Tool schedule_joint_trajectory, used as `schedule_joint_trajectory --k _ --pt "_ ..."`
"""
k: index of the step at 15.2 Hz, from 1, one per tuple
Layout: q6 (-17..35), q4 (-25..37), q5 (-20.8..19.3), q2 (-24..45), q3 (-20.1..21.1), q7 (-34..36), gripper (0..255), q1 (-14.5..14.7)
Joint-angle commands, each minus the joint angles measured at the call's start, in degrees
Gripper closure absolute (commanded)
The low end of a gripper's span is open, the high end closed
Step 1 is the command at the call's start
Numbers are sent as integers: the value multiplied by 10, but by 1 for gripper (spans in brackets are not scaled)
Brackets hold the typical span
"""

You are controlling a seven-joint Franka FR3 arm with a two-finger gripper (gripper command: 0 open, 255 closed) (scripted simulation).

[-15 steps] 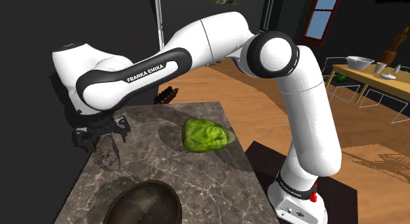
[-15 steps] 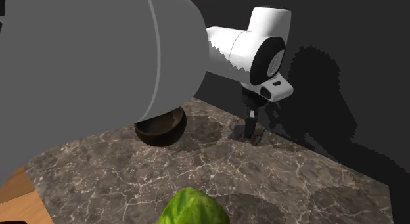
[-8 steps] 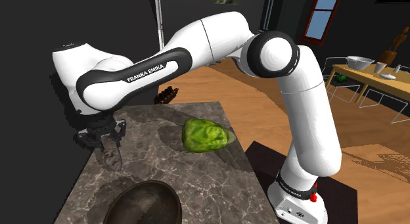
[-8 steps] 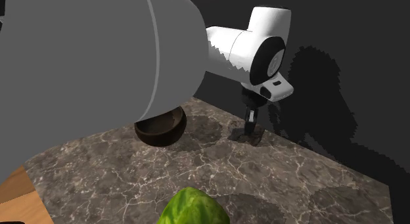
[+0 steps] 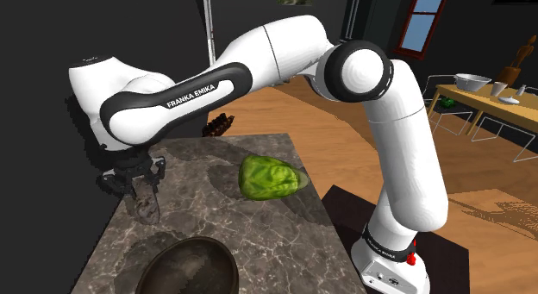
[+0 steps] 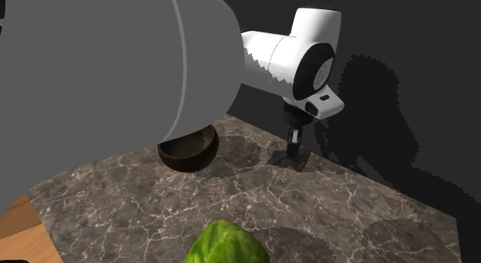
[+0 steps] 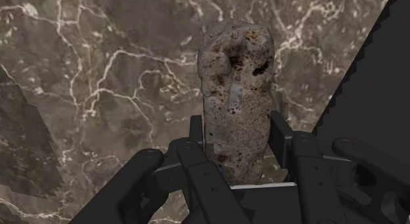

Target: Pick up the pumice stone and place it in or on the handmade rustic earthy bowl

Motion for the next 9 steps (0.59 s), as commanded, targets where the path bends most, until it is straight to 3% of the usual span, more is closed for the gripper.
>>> schedule_joint_trajectory --k 1,9 --pt "-7 5 1 -1 0 -1 255 0" --pt "-62 51 10 -12 5 -10 255 4"
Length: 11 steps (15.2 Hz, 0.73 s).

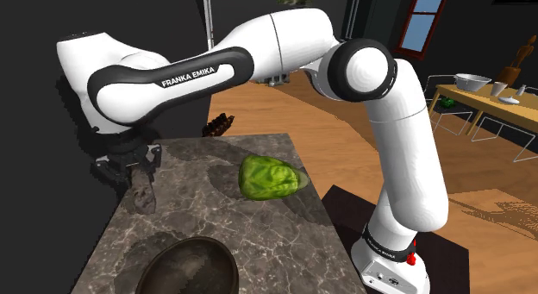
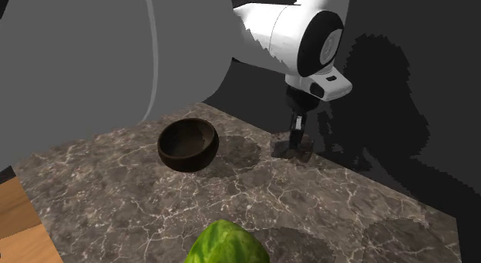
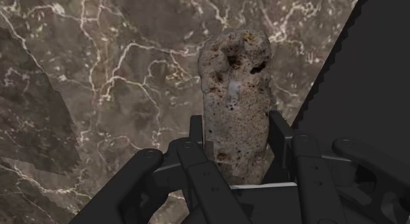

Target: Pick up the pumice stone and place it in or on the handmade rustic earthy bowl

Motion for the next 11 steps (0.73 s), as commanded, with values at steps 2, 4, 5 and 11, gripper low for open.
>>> schedule_joint_trajectory --k 2,4,5,11 --pt "-20 17 3 -5 2 -4 255 1" --pt "-35 32 4 -5 2 -6 255 3" --pt "-43 39 5 -6 3 -7 255 4" --pt "-90 91 5 -3 4 -12 255 14"
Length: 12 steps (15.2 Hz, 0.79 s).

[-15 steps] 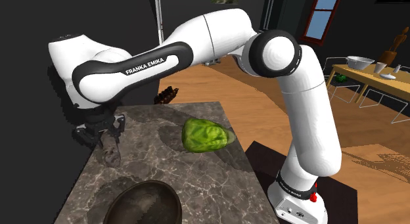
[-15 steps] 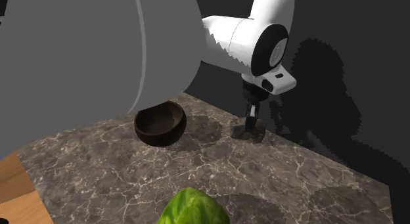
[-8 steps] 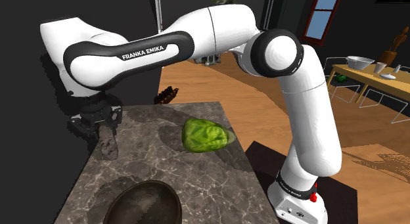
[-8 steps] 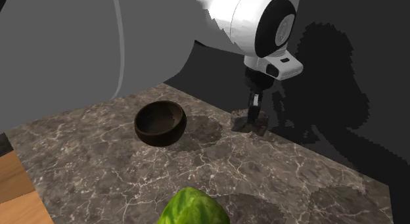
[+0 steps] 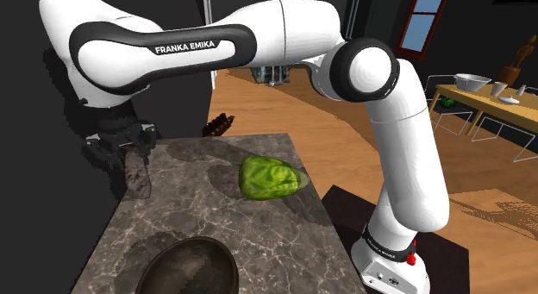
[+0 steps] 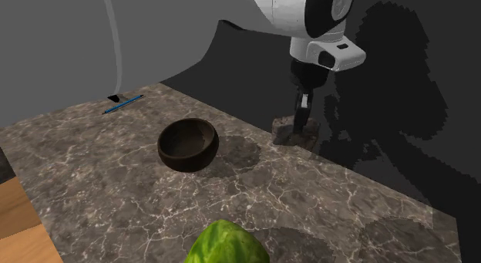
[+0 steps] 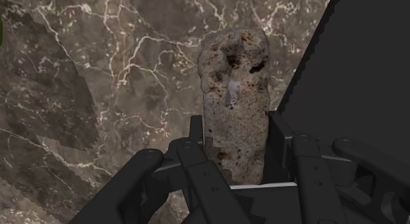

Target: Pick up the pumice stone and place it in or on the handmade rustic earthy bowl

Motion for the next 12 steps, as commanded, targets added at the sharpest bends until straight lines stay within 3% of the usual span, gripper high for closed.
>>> schedule_joint_trajectory --k 1,12 --pt "-18 20 0 1 0 -2 255 4" --pt "-123 159 -14 32 -4 -12 255 42"
